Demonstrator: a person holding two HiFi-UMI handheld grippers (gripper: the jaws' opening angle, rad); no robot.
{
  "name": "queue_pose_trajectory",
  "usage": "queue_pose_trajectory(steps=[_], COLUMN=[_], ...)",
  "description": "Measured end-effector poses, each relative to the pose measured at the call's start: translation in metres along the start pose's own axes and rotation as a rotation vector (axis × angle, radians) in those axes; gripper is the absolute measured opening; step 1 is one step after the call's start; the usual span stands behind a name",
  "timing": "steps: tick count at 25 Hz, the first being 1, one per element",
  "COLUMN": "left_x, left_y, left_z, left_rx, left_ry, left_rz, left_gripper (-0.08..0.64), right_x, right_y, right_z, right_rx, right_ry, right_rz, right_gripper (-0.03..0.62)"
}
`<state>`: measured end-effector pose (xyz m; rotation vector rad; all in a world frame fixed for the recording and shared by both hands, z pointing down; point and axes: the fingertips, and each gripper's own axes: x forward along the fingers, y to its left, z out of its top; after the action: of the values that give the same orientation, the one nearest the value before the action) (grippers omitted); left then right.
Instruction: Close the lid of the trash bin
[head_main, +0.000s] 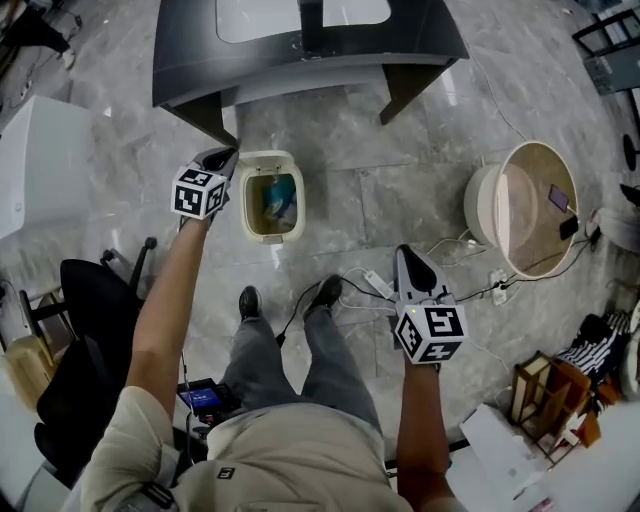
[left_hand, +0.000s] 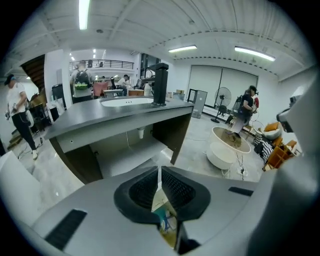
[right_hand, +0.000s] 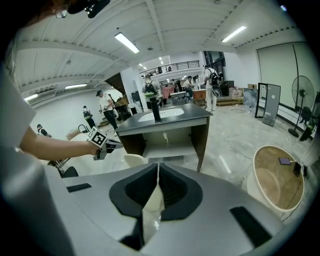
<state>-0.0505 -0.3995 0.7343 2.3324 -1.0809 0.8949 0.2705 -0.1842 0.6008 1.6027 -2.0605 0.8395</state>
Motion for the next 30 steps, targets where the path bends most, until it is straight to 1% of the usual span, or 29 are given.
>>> queue_pose_trajectory(steps=[3, 5, 6, 12, 14, 20, 24, 30], left_x=[0.021, 0.032, 0.037, 0.061, 0.067, 0.069, 0.064, 0.049], left_y=[0.010, 0.015, 0.018, 0.027, 0.028, 0.028, 0.023, 0.005], left_z=[-0.016, -0.026, -0.031, -0.048, -0.051, -0.051, -0.055, -0.075], left_rx=[-0.061, -0.075, -0.078, -0.092, -0.109, -0.143, -0.155, -0.184], left_ry=[0.016, 0.029, 0.034, 0.047, 0.036, -0.012, -0.024, -0.032], left_rz=[0.009, 0.019, 0.023, 0.029, 0.024, 0.014, 0.007, -0.024], left_gripper=[0.023, 0.074, 0.078, 0.078, 0.075, 0.060, 0.060, 0.061], right_x=[0.007, 0.011, 0.014, 0.029, 0.033, 0.041, 0.047, 0.058], right_y=[-0.003, -0.006, -0.007, -0.006, -0.007, -0.010, -0.007, -0.004], right_z=[-0.026, -0.039, -0.044, -0.066, -0.071, -0.087, -0.087, -0.087], right_rx=[0.006, 0.009, 0.010, 0.005, 0.007, 0.022, 0.032, 0.031], right_ry=[0.046, 0.071, 0.080, 0.116, 0.124, 0.145, 0.149, 0.153], right_rz=[-0.006, -0.010, -0.012, -0.010, -0.010, -0.018, -0.011, 0.003], right_gripper=[0.026, 0.026, 0.026, 0.026, 0.026, 0.026, 0.026, 0.026])
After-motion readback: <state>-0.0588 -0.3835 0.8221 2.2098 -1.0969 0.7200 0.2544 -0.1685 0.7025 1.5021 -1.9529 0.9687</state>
